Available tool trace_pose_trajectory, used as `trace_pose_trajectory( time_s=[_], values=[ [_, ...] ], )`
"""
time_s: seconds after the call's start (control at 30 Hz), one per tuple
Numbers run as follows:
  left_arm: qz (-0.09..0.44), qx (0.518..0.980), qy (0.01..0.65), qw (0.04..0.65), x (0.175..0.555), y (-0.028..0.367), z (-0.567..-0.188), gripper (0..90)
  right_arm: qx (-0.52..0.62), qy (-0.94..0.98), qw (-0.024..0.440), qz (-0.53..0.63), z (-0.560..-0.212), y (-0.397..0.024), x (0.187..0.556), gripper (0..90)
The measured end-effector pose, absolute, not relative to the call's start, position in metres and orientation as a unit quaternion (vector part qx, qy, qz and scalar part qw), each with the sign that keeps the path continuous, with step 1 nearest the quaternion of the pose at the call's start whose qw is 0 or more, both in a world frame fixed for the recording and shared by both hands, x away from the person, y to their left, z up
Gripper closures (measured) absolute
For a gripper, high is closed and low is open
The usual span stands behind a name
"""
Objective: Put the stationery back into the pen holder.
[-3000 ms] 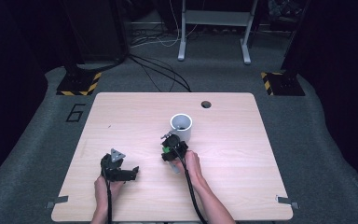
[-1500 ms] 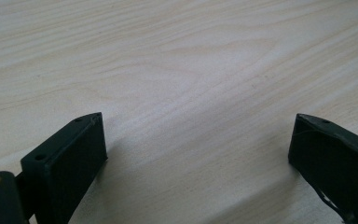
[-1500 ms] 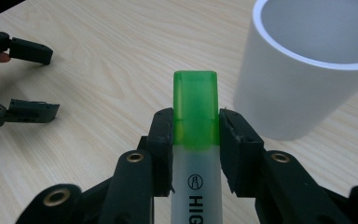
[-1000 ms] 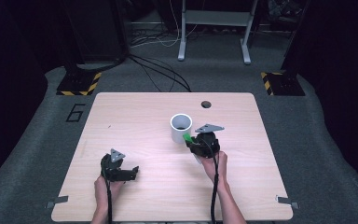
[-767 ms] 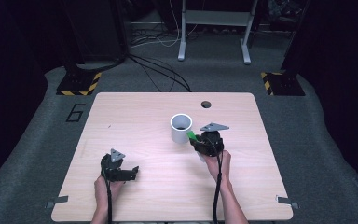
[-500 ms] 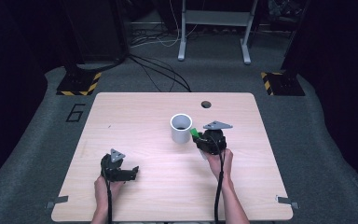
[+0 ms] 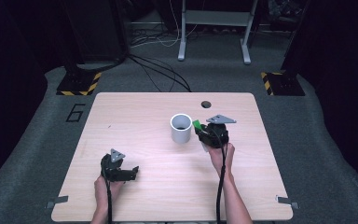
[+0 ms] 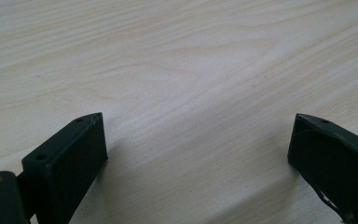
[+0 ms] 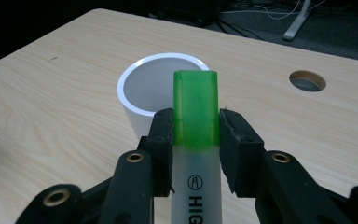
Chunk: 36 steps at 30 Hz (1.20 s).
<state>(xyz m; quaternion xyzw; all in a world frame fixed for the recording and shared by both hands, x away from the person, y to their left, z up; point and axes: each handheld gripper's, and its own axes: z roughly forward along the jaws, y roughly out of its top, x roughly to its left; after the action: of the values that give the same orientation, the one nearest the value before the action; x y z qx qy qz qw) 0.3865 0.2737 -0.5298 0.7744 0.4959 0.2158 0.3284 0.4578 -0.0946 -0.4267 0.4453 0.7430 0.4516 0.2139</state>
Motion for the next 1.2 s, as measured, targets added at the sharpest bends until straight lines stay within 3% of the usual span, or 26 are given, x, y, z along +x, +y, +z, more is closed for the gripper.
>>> trace_pose_trajectory(
  time_s=[1.2],
  values=[
    [0.216,0.773,0.496,0.331,0.386,0.273,-0.530,4.6,0.414,0.721,0.253,0.496,-0.395,-0.082,0.474,66.9]
  ],
)
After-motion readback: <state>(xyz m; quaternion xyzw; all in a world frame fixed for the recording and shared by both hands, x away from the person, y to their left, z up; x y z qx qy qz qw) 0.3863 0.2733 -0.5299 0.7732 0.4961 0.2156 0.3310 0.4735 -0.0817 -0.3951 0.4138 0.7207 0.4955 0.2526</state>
